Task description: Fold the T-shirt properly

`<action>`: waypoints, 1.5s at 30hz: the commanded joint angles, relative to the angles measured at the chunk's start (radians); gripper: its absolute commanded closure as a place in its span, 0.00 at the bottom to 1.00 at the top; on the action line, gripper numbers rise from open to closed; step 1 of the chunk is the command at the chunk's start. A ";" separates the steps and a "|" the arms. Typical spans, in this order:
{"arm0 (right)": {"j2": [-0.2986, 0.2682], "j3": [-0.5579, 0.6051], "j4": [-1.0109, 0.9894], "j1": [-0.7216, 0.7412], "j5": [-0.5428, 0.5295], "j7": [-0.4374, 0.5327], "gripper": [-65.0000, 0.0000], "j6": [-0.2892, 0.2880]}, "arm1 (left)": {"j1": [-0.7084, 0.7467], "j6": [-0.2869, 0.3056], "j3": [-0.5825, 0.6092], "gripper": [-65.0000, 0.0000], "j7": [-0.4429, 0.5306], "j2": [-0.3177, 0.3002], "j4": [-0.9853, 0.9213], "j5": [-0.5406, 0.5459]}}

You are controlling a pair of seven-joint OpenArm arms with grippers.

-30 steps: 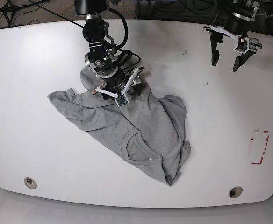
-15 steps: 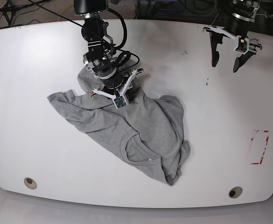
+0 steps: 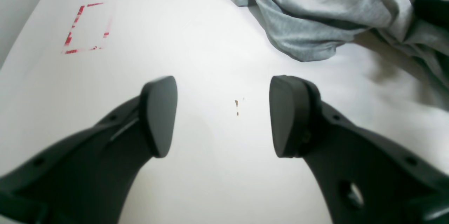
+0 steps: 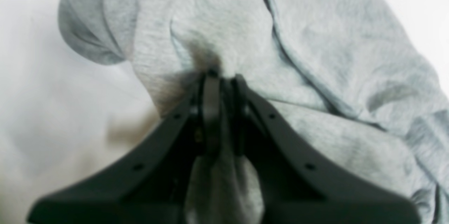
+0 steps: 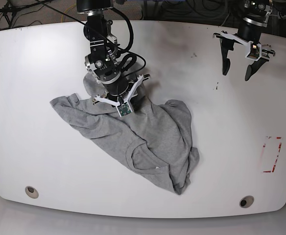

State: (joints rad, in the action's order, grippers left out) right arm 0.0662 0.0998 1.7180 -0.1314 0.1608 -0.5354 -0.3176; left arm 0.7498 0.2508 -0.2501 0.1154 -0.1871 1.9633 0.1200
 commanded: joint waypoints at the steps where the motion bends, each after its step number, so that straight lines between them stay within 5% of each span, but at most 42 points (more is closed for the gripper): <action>1: 0.007 0.003 0.038 0.011 -0.007 0.023 0.98 -0.002 | 0.002 -0.003 -0.001 0.40 0.020 -0.006 0.013 0.005; 24: -0.003 0.014 0.210 -0.010 -0.007 0.014 1.00 0.000 | -0.067 -0.002 0.017 0.40 -0.028 -0.006 0.006 0.004; 45: -0.008 0.001 0.321 -0.014 -0.009 0.017 1.00 0.002 | -0.296 0.005 0.100 0.35 -0.373 0.001 0.002 0.086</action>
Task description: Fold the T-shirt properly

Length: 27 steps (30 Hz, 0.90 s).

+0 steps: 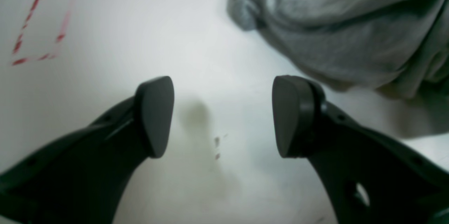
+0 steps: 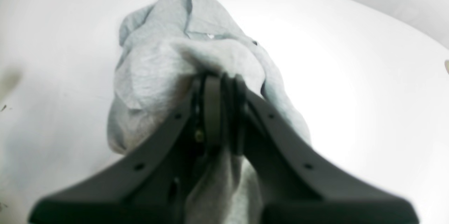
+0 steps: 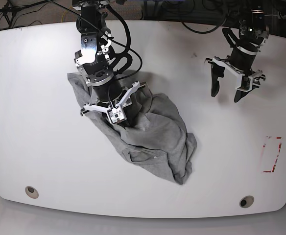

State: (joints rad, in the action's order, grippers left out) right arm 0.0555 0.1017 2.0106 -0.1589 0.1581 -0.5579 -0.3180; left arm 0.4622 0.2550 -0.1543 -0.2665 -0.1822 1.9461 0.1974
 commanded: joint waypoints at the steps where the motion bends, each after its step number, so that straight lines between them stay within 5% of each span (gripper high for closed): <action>1: 0.003 -0.001 0.030 0.013 -0.006 0.039 1.00 0.003 | -0.013 0.000 0.008 0.35 0.006 -0.005 0.020 0.008; 27: 0.003 0.008 0.028 0.088 -0.004 0.029 1.00 0.004 | -0.198 0.026 0.074 0.38 -0.088 0.039 -0.058 -0.007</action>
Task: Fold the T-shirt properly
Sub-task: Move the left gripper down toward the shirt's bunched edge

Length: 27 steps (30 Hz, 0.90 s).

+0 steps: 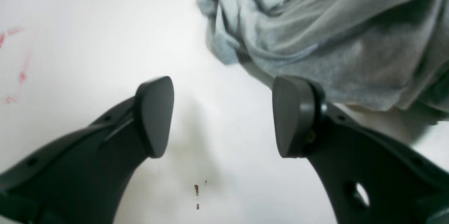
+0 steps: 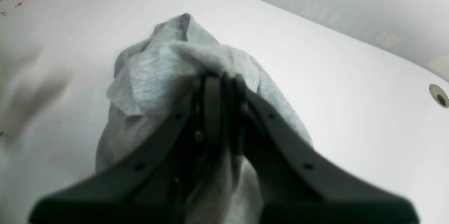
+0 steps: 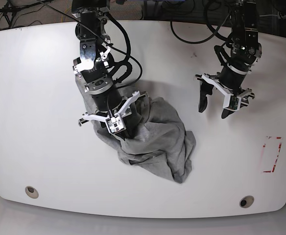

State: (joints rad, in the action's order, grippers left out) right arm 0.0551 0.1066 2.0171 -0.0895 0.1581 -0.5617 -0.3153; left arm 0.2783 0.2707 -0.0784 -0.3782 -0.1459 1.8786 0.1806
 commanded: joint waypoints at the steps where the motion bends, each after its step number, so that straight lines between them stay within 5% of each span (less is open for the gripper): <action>1: 0.003 0.003 0.022 0.020 -0.004 0.033 1.00 0.001 | -0.019 0.012 -0.001 0.38 0.022 0.006 0.005 0.009; 27: 0.003 0.003 0.013 0.063 -0.009 0.028 0.99 -0.004 | -0.129 0.011 0.067 0.38 0.047 0.038 -0.182 0.015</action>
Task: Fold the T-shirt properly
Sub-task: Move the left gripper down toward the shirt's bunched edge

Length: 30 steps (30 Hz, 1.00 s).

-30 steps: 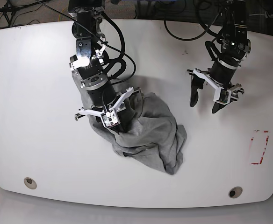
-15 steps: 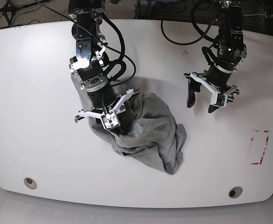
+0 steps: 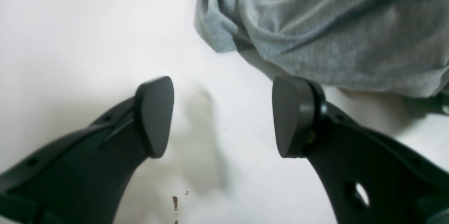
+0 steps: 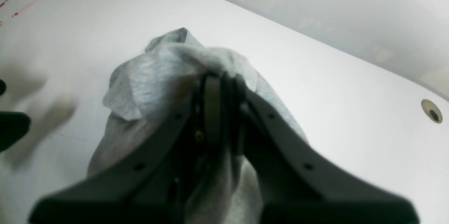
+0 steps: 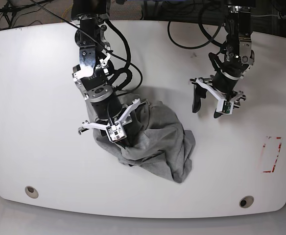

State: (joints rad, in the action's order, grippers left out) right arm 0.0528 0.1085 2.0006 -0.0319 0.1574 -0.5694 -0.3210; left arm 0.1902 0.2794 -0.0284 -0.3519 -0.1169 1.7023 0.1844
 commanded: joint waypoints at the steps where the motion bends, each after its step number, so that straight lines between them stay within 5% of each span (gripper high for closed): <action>1: 0.005 0.001 0.031 0.004 -0.009 0.035 0.99 0.001 | -0.047 0.002 0.021 0.38 0.020 0.013 -0.015 0.011; 30: 0.000 0.003 0.007 0.005 -0.018 0.029 0.99 0.005 | -0.202 -0.001 0.002 0.37 0.008 0.055 -0.220 -0.002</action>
State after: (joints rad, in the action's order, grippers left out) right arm 0.0528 0.1116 2.0064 -0.0502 0.1532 -0.5804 -0.3183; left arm 0.0109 0.2779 -0.0273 -0.3672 -0.0582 1.4700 0.1764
